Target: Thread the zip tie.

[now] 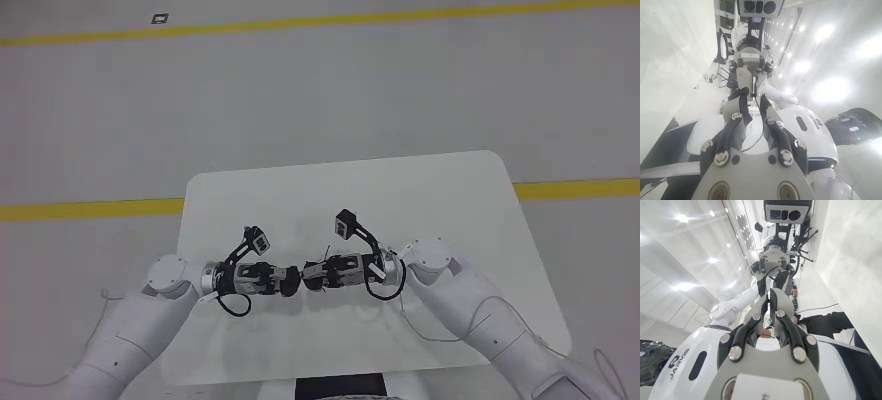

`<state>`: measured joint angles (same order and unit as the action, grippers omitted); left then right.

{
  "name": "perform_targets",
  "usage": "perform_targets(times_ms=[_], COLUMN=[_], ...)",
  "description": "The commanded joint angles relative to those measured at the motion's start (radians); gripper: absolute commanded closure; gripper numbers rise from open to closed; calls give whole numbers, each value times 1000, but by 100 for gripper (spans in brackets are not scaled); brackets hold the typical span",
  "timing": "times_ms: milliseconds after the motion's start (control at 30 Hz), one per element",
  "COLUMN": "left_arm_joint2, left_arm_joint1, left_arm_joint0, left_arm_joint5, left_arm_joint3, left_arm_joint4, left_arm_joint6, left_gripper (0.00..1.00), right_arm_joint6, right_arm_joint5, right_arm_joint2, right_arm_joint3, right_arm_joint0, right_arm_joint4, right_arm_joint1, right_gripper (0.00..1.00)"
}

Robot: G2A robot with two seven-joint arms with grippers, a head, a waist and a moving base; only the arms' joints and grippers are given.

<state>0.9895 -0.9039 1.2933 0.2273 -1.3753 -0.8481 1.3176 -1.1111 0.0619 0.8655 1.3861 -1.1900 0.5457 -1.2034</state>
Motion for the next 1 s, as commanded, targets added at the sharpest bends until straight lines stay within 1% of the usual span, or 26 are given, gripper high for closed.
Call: perform_targets(times_ms=[0,200,967], left_arm_joint2=[0,1,-2], left_arm_joint1=[0,-1,-6], left_arm_joint0=[0,0,-4], left_arm_joint5=[1,1,-7], left_arm_joint3=[1,2,4], left_arm_joint4=[-1,2,11], left_arm_joint6=[0,-2,-1], left_gripper=[87,94,94], right_arm_joint6=[0,-3,-19], right_arm_joint5=[-3,-10,-6], right_arm_joint2=[0,-2,-10], right_arm_joint3=[0,-1,-11], right_arm_joint0=[0,1,8], right_arm_joint4=[-2,-6,8], right_arm_joint1=[0,1,-3], right_gripper=[100,100,100])
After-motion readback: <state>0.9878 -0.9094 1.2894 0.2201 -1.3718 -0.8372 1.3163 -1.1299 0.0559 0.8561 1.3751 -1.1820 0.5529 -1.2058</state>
